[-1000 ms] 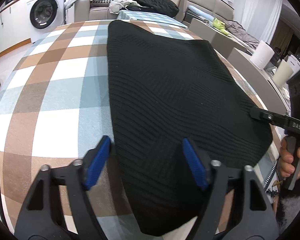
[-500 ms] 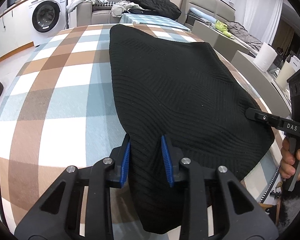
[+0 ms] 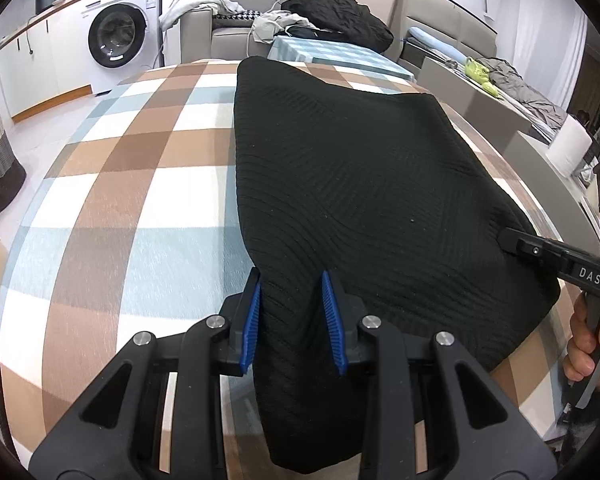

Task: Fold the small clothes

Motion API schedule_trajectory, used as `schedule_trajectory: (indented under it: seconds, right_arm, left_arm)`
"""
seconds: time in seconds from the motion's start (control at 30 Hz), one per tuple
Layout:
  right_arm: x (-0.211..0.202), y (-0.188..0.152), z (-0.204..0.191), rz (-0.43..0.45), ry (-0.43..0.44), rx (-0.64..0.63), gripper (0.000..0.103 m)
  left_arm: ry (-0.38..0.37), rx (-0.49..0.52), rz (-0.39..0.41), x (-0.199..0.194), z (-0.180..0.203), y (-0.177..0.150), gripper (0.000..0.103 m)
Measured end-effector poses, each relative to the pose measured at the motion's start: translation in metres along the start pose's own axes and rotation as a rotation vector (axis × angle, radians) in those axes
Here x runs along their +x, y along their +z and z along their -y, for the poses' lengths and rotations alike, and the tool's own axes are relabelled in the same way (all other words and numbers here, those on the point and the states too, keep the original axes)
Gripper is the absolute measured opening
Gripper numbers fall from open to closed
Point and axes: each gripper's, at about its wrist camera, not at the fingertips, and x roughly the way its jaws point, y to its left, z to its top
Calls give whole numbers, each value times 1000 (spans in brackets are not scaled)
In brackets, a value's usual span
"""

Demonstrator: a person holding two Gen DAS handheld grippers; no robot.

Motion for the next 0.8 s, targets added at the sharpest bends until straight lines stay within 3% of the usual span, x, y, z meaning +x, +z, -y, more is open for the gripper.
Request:
schedule_trajectory:
  seconds: [0.3, 0.4, 0.5, 0.57, 0.63, 0.7, 0.8]
  right_arm:
    - [-1, 3, -1, -3, -3, -3, 32]
    - [-6, 2, -4, 8, -16, -16, 39]
    - [-17, -1, -8, 44, -37, -50, 51]
    - [-29, -5, -14, 78, -50, -91, 68]
    - [-39, -8, -18, 116, -38, -117, 83]
    - [-51, -13, -22, 160, -26, -132, 96]
    - [-67, -19, -25, 226, 1, -146, 103]
  left_arm:
    - [10, 3, 4, 1, -1, 1, 26]
    - [13, -2, 12, -5, -2, -3, 27]
    - [23, 0, 27, -13, -3, -7, 36]
    - [27, 15, 62, -25, -2, -12, 51]
    - [33, 14, 120, -39, -1, -16, 75]
    - [21, 11, 180, -53, -1, -21, 82]
    - [16, 13, 240, -72, 0, -28, 86]
